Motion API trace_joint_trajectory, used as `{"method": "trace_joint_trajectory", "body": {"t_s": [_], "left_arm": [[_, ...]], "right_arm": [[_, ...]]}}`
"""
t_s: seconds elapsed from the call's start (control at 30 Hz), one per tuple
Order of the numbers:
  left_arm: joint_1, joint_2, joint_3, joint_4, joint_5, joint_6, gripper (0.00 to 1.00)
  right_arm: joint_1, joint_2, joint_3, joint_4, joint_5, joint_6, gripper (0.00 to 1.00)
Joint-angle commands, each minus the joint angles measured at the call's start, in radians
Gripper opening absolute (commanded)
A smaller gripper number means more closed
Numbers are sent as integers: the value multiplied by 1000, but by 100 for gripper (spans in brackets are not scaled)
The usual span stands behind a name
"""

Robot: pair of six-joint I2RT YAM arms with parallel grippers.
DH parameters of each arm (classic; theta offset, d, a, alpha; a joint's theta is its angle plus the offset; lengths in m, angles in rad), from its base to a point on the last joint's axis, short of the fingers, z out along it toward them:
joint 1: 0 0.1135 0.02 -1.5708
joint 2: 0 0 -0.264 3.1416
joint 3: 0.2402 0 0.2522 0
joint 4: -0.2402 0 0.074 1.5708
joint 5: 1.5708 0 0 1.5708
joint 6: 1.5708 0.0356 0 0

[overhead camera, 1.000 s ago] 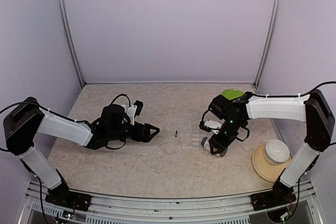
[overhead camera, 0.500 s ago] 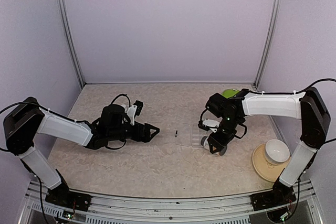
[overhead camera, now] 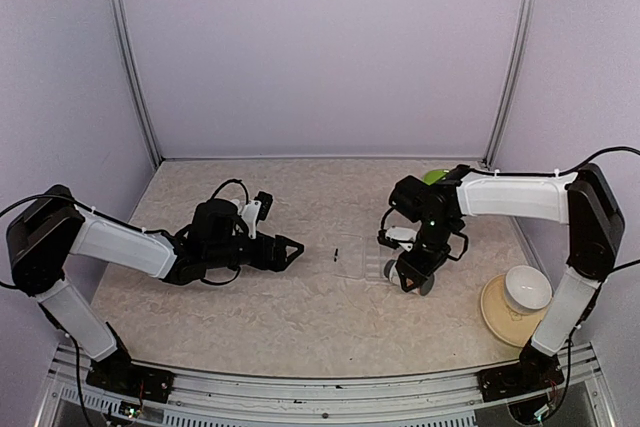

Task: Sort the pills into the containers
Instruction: Pour the pill into the compartment of the pill container.

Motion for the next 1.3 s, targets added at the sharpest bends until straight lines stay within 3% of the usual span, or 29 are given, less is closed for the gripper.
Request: {"method": "trace_joint_trajectory", "body": {"t_s": [0.0,1.27], "left_arm": [[8,-2,-4,18,16,0,99],[15,6,-4,22,26,-3,99]], "right_arm": [[-10,22,31,-36,4,8,16],[-3,100,171,-148,0,15,17]]}}
